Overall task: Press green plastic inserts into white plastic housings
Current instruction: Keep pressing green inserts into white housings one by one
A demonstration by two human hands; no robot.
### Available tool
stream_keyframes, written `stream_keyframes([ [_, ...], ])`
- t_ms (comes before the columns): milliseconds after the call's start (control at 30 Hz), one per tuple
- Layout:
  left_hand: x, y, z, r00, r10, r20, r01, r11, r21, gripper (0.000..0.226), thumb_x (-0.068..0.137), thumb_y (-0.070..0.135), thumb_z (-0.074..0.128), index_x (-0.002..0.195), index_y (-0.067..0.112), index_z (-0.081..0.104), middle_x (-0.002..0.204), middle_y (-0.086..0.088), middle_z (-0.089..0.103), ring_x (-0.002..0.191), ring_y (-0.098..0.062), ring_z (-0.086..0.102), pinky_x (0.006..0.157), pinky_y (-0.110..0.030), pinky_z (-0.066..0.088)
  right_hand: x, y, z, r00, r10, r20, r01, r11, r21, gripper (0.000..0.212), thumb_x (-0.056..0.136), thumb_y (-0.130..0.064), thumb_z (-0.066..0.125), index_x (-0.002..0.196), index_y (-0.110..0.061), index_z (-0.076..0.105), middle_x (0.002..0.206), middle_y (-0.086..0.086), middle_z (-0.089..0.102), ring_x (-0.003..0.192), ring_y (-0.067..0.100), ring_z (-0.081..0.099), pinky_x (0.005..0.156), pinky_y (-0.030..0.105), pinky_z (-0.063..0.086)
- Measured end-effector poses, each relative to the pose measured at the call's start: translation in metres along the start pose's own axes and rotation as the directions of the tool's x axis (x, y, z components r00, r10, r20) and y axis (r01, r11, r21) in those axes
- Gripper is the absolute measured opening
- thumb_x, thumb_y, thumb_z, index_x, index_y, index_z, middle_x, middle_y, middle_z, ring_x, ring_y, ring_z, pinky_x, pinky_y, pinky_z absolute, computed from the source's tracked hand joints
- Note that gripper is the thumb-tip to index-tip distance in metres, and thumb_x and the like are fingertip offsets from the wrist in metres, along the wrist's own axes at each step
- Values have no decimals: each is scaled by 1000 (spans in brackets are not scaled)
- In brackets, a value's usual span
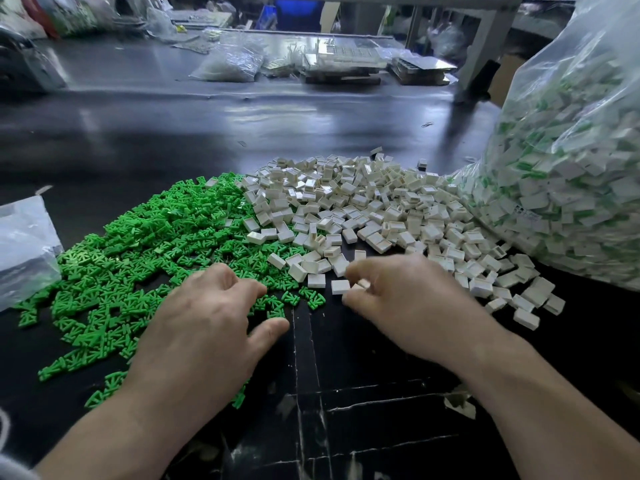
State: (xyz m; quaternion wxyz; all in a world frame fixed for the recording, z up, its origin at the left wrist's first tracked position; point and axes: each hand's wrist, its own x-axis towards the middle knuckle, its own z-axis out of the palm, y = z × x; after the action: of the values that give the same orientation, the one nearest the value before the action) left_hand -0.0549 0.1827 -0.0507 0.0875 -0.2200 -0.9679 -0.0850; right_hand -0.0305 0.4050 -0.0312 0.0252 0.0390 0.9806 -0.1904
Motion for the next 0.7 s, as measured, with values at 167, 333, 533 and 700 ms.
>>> stream_keyframes([
  [167, 1, -3, 6, 999, 36, 7, -37, 995, 98, 28, 74, 44, 74, 91, 22, 74, 78, 3, 61, 71, -22, 59, 64, -37, 51, 5, -10, 8, 998, 12, 55, 4, 960, -278, 30, 97, -45, 53, 122, -29, 58, 105, -1, 66, 99, 29, 62, 66, 34, 43],
  [333, 3, -3, 9, 997, 65, -51, -62, 997, 51, 16, 78, 39, 71, 88, 27, 74, 78, 7, 63, 73, -21, 61, 68, -37, 51, 3, -11, 7, 997, -3, 80, 23, 970, -243, 25, 96, -47, 55, 108, -25, 58, 94, -4, 62, 95, 26, 62, 68, 34, 47],
  [533, 6, -3, 13, 994, 101, -44, -98, 993, 69, 23, 77, 44, 70, 93, 28, 74, 78, 7, 63, 72, -18, 59, 66, -36, 47, 1, -14, 3, 991, -26, 135, 61, 963, -262, 26, 97, -48, 55, 106, -24, 58, 74, -9, 40, 92, 26, 60, 66, 33, 45],
  [700, 7, -3, 12, 993, 105, -54, -103, 994, 38, 11, 77, 41, 71, 80, 31, 69, 77, 11, 59, 72, -16, 56, 66, -34, 43, 0, -12, 3, 996, -20, 90, 38, 978, -204, 17, 95, -33, 51, 107, -22, 57, 80, -7, 51, 88, 25, 59, 67, 33, 49],
])
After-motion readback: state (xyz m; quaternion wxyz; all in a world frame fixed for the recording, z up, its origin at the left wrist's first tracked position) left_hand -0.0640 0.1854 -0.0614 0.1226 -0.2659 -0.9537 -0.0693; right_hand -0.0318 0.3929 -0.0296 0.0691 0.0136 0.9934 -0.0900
